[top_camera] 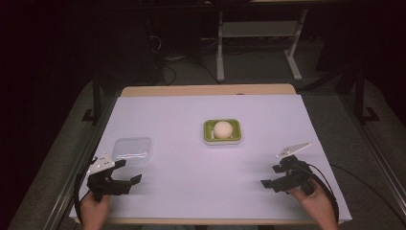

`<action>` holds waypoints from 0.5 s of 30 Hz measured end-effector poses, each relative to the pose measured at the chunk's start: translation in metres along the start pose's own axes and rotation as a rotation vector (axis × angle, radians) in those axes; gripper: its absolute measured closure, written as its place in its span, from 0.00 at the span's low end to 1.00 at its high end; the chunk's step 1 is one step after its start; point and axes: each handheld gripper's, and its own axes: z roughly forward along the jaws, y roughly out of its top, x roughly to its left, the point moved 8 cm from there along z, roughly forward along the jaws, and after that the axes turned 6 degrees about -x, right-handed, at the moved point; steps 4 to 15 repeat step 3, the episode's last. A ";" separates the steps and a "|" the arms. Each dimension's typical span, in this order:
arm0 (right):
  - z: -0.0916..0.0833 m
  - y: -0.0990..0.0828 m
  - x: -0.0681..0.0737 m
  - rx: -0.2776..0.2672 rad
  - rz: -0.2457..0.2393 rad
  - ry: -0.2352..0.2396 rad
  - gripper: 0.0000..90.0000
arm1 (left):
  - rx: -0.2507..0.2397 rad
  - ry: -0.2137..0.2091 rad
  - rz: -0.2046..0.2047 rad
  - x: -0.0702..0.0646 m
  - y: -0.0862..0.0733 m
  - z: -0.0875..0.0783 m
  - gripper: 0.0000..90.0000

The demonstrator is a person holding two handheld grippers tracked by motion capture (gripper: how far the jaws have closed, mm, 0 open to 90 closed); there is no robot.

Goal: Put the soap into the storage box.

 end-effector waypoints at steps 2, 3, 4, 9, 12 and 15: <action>0.002 -0.002 0.002 -0.003 -0.016 -0.010 0.26 | -0.005 0.001 -0.001 0.000 0.000 -0.001 0.14; 0.003 -0.003 0.002 -0.003 -0.028 -0.019 0.25 | -0.005 0.000 0.010 0.000 0.001 -0.001 0.14; 0.003 -0.003 0.002 -0.003 -0.028 -0.019 0.25 | -0.005 0.000 0.010 0.000 0.001 -0.001 0.14; 0.003 -0.003 0.002 -0.003 -0.028 -0.019 0.25 | -0.005 0.000 0.010 0.000 0.001 -0.001 0.14; 0.003 -0.003 0.002 -0.003 -0.028 -0.019 0.25 | -0.005 0.000 0.010 0.000 0.001 -0.001 0.14; 0.003 -0.003 0.002 -0.003 -0.028 -0.019 0.25 | -0.005 0.000 0.010 0.000 0.001 -0.001 0.14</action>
